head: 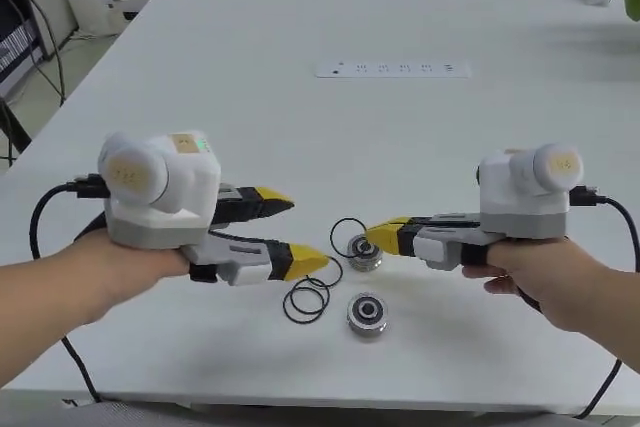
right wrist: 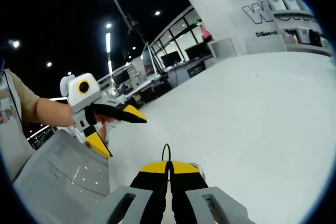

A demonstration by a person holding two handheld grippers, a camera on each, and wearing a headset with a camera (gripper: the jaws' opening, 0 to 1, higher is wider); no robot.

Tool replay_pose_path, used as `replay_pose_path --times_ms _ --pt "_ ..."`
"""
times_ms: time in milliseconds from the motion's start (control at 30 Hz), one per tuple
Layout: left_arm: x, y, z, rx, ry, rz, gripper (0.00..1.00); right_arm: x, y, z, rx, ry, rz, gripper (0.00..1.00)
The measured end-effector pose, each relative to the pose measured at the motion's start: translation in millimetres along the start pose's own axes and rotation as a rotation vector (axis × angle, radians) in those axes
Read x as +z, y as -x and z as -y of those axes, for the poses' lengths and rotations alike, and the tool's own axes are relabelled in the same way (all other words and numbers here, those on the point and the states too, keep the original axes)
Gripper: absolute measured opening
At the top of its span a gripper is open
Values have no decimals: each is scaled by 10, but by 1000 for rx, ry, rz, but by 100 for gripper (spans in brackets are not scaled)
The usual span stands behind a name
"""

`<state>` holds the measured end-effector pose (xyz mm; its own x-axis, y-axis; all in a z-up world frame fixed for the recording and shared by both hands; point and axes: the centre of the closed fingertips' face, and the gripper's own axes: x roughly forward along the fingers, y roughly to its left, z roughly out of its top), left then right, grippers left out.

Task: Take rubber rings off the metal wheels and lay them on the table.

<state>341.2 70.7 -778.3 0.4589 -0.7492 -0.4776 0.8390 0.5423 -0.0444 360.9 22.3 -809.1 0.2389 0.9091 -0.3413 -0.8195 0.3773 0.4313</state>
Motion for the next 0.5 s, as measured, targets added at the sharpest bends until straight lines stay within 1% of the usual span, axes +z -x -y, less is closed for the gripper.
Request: replay_pose_path --times_ms 133,333,500 --pt "0 67 20 5 0 6 55 4 -7 -37 8 -1 -3 0" --pt "-24 135 62 5 -27 -4 62 15 -39 -112 24 3 -6 0" --pt "-30 184 86 7 -25 2 64 -8 -72 -169 38 8 -19 0"
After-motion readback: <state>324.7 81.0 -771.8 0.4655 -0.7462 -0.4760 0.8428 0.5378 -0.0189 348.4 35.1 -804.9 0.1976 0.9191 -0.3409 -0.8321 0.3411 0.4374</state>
